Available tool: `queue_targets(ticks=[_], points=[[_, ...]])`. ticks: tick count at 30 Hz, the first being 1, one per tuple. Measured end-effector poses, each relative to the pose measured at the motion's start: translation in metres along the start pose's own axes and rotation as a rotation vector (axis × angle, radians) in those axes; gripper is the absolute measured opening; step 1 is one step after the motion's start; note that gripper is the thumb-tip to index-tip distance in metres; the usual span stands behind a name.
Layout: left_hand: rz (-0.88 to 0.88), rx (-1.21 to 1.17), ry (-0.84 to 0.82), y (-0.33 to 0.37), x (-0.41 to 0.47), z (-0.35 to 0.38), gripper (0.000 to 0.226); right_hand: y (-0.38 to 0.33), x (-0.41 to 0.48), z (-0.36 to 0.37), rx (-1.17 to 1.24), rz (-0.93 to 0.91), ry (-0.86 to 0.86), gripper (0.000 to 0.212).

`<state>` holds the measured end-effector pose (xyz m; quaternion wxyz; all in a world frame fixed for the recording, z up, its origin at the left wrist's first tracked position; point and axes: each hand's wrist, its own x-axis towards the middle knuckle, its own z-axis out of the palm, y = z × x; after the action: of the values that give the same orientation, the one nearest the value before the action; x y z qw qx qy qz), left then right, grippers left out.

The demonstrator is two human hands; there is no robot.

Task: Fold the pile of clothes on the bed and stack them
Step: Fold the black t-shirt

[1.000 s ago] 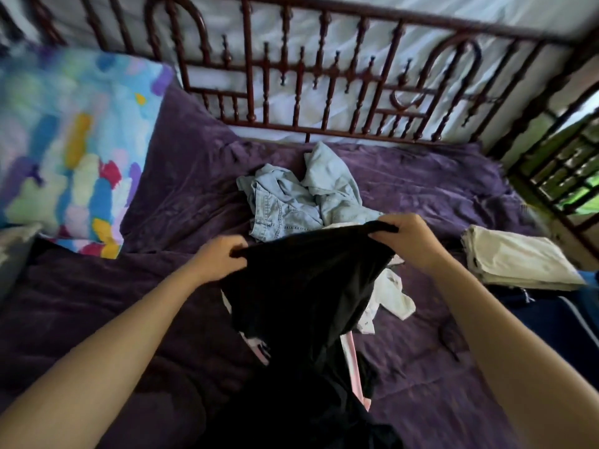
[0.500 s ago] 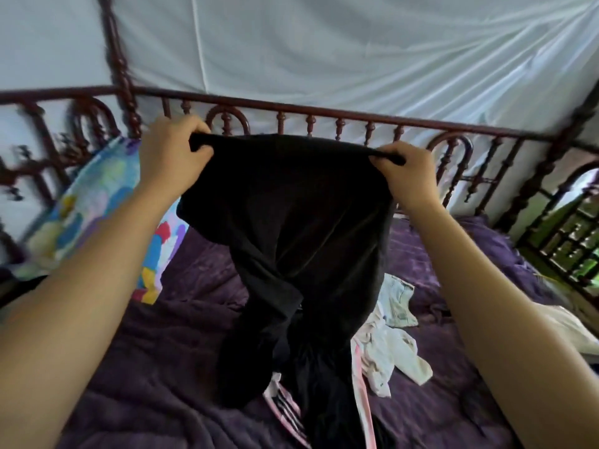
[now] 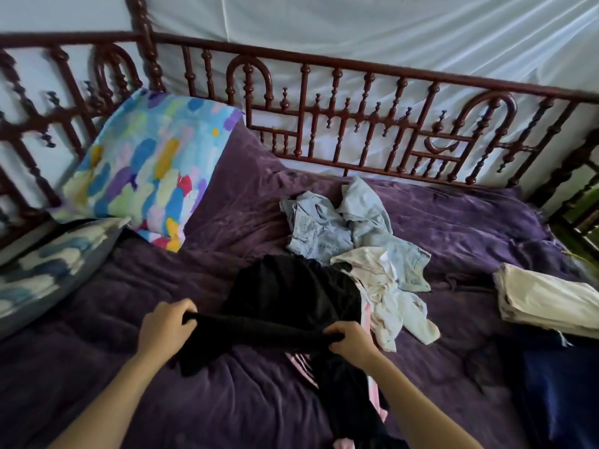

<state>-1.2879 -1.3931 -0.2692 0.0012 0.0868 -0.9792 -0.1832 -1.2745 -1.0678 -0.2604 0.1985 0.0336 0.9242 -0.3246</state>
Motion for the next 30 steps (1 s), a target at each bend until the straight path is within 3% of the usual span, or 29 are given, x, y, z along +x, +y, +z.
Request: queue_targets(ticks=[3,5,8,9,12,16,20,24,30], points=[[0.005,0.084,-0.083,-0.006,-0.012,0.004,0.023,-0.022,-0.011,0.012,0.006,-0.057,0.136,0.027],[0.097,0.08,-0.22,-0.001,-0.017,0.006,0.042,-0.04,-0.015,0.02,0.074,-0.13,0.17,0.025],[0.245,-0.135,-0.487,0.028,-0.035,0.003,0.08,-0.073,-0.026,0.032,0.195,-0.269,0.126,0.023],[0.248,-0.271,-0.503,0.04,-0.042,0.002,0.081,-0.082,-0.028,0.036,0.252,-0.32,0.095,0.025],[0.213,-0.61,-0.253,0.058,-0.051,0.002,0.043,-0.103,-0.029,0.041,0.472,-0.422,-0.026,0.038],[0.111,-0.751,-0.018,0.045,-0.051,-0.018,0.065,-0.098,-0.014,0.045,0.599,-0.36,-0.053,0.054],[0.083,-0.872,0.056,0.043,-0.05,-0.054,0.045,-0.073,-0.002,0.057,0.348,-0.279,-0.062,0.067],[0.051,-0.94,0.181,0.051,-0.038,-0.079,0.038,-0.07,-0.011,0.088,0.043,-0.226,-0.134,0.12],[0.155,-0.979,0.209,0.084,-0.018,-0.112,0.026,-0.075,0.008,0.102,-0.073,-0.103,-0.054,0.111]])
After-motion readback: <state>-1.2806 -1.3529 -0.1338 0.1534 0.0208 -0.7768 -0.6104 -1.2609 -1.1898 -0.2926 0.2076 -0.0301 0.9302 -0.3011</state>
